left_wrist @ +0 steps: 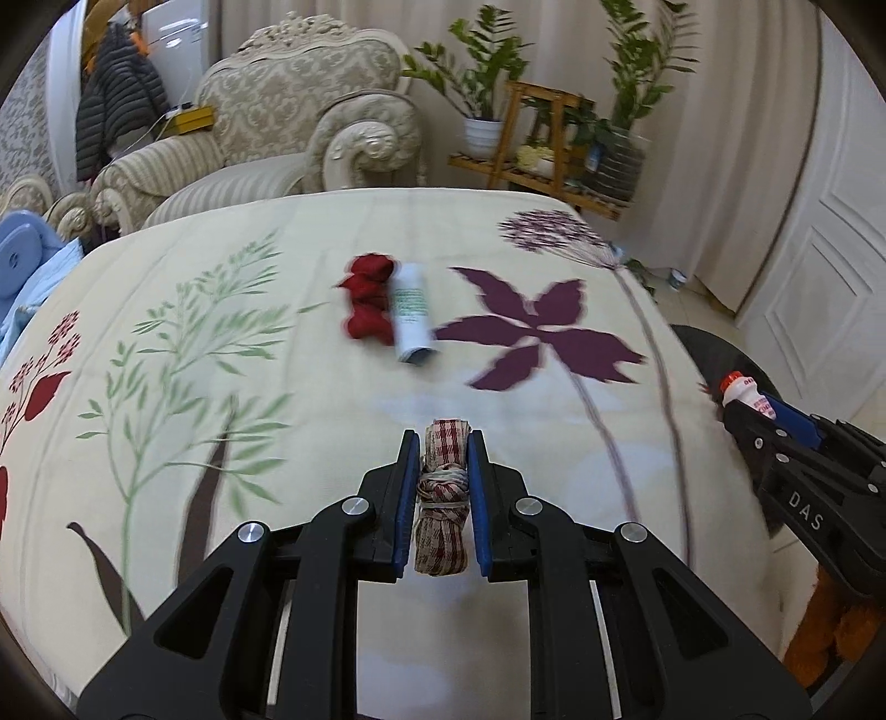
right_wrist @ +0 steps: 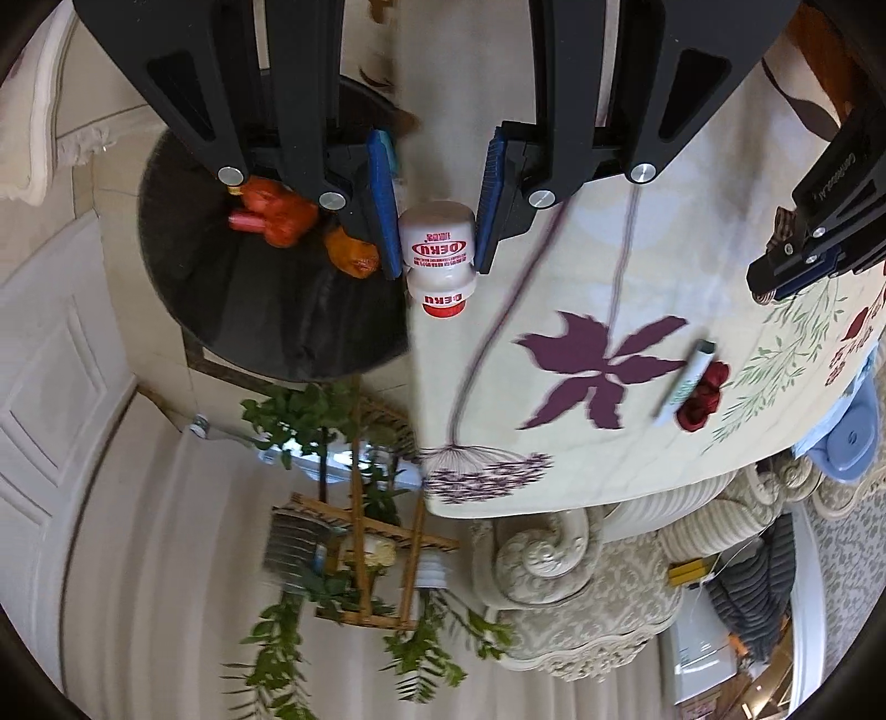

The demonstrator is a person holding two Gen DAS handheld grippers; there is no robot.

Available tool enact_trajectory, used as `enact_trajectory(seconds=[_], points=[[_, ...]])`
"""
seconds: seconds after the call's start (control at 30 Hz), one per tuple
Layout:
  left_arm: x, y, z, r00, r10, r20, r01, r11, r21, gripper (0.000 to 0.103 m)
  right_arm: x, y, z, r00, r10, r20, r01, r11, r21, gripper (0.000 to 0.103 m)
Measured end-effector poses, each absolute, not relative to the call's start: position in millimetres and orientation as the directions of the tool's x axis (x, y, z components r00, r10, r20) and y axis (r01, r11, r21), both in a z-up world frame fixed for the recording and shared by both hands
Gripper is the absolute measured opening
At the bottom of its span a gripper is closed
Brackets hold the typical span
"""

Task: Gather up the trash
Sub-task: 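Carry the twine in the left tool and DEKU bottle in the right into the bin, open both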

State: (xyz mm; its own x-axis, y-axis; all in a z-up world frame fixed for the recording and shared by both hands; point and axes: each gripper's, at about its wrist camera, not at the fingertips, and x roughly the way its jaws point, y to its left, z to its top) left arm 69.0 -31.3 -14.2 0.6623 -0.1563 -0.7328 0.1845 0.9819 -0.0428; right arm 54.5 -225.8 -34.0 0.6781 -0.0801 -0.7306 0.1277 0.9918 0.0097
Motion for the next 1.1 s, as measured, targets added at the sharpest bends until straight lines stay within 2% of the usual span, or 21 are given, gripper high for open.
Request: enact_trajectory(seconds=[0.63, 1.1], points=[[68.8, -148.7, -18.7, 0.616, -0.281, -0.736, 0.360, 0.932, -0.054, 0.017, 38.4, -318.8, -40.0, 0.657, -0.194, -0.728, 0.285, 0.958, 0.003, 0.028], [88.6, -201.8, -25.9, 0.589, -0.293, -0.753, 0.413, 0.910, -0.032, 0.017, 50.9, -349.1, -44.7, 0.636, -0.236, -0.734, 0.340, 0.940, -0.008, 0.028]])
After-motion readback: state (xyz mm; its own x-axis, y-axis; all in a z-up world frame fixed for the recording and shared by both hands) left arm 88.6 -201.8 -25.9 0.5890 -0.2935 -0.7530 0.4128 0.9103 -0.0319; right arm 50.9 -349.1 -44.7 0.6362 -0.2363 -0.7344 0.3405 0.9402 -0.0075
